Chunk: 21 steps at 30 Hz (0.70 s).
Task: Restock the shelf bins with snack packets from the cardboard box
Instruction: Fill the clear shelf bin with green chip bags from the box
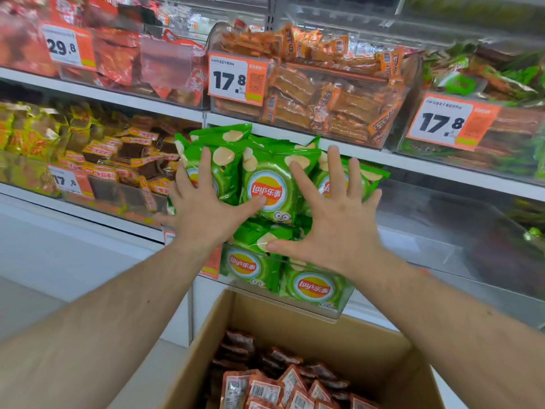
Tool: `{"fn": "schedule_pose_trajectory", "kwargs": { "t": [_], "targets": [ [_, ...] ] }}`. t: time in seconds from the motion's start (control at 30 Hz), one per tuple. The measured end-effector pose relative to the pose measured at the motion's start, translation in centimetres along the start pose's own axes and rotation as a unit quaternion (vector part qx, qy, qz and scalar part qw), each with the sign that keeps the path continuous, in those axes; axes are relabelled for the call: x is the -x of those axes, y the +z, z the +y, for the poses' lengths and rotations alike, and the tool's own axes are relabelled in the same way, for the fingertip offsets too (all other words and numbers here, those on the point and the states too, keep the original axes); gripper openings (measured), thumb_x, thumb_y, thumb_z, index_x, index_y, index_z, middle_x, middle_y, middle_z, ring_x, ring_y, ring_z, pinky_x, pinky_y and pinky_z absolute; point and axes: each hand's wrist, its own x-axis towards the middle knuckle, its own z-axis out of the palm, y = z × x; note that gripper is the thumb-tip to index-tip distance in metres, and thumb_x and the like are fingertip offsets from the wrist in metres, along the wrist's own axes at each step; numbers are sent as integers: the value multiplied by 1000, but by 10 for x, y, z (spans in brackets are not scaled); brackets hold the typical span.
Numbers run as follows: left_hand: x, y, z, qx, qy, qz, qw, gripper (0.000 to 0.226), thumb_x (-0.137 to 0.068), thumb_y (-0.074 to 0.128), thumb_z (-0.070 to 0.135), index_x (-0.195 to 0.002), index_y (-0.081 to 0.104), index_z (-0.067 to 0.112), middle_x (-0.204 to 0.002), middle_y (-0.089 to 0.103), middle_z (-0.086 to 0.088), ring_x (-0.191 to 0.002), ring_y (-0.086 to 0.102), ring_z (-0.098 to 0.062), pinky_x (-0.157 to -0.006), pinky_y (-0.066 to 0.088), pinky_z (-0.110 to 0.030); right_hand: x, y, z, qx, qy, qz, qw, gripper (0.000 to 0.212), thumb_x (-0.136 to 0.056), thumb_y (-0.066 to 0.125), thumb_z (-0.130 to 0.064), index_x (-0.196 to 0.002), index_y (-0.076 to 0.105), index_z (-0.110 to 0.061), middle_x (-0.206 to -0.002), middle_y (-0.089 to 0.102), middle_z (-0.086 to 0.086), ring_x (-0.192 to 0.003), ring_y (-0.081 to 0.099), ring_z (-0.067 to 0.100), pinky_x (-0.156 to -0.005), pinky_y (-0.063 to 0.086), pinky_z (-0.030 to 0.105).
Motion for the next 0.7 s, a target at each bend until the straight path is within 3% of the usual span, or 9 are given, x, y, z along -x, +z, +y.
{"fn": "schedule_pose_trajectory", "kwargs": {
  "t": [0.2,0.37,0.53,0.7],
  "targets": [
    [-7,4,-3,-24,6,-8,1000,124,-41,49,98,-145,-7,58,-164,-1,-1,-150,1,-34,-110,17,-72,-23,14,1,-39,12,-101,994,130,-49,53,-97,-140,-30,-56,-164,-14,1,-147,-21,40,-103,7,82],
    [-16,7,-5,-50,25,-24,998,120,-45,49,96,-147,3,54,-161,5,-3,-146,8,-37,-109,22,-68,-35,22,8,-44,5,-135,990,136,-48,60,-94,-143,-28,-52,-165,-8,1,-146,-21,41,-103,10,81],
    [-24,16,-4,-76,29,-29,996,118,-49,53,94,-148,2,54,-158,10,-4,-142,13,-38,-106,26,-68,-49,36,20,-60,25,-162,985,140,-45,61,-93,-145,-27,-49,-165,5,0,-148,-17,38,-106,23,75],
    [-31,24,-1,-73,26,-22,997,112,-58,62,88,-148,4,54,-159,9,-2,-144,11,-36,-105,25,-69,-63,41,24,-55,28,-165,984,142,-42,61,-94,-143,-29,-50,-165,5,1,-148,-17,38,-105,24,76]
  ]
}}
